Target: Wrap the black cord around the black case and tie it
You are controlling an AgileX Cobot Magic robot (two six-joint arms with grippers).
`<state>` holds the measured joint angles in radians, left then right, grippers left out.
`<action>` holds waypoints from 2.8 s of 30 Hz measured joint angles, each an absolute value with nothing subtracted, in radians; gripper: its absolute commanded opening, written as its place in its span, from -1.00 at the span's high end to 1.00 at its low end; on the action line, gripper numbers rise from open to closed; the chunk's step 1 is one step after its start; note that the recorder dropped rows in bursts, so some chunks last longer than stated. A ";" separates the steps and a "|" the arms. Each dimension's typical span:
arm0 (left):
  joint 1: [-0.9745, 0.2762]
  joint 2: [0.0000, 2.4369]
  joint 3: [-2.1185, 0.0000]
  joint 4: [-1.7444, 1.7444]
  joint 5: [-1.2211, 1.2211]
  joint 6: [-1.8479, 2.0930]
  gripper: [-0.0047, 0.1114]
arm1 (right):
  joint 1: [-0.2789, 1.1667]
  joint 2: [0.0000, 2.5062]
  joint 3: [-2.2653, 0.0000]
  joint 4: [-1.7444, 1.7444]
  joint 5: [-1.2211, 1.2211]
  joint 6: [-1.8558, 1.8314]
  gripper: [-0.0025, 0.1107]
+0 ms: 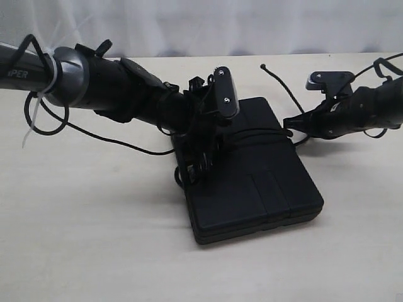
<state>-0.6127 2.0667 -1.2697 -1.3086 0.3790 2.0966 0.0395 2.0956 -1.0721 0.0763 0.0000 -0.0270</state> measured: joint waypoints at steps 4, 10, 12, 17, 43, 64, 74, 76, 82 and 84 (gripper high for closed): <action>-0.613 2.067 -1.270 -1.336 0.409 2.099 0.66 | 0.040 2.085 -1.061 0.076 0.000 -0.030 0.88; -0.615 2.067 -1.270 -1.369 0.426 2.101 0.92 | 0.040 2.053 -1.048 0.074 0.049 -0.031 0.88; -0.615 2.067 -1.270 -1.372 0.419 2.101 0.92 | 0.040 2.033 -1.047 0.074 0.064 -0.031 0.88; -0.615 2.067 -1.270 -1.409 0.369 2.099 0.92 | 0.040 1.964 -1.046 0.074 0.069 -0.031 0.88; -0.415 2.067 -1.259 -1.732 0.617 1.858 0.92 | 0.042 1.942 -0.935 0.019 -0.093 -0.015 0.88; -0.332 2.067 -1.248 -1.732 0.619 1.823 0.92 | 0.130 1.842 -0.779 -0.139 -0.222 -0.117 0.88; -0.322 2.067 -1.248 -1.732 0.602 1.821 0.92 | 0.130 1.842 -0.779 -0.148 -0.170 -0.120 0.88; -0.322 2.067 -1.248 -1.732 0.578 1.821 0.92 | 0.130 1.838 -0.779 -0.164 -0.155 -0.120 0.88; -0.322 2.067 -1.248 -1.732 0.550 1.819 0.92 | 0.136 1.795 -0.779 -0.181 -0.143 -0.101 0.88; -0.322 2.067 -1.248 -1.732 0.550 1.819 0.92 | 0.155 1.791 -0.778 -0.192 -0.143 -0.097 0.88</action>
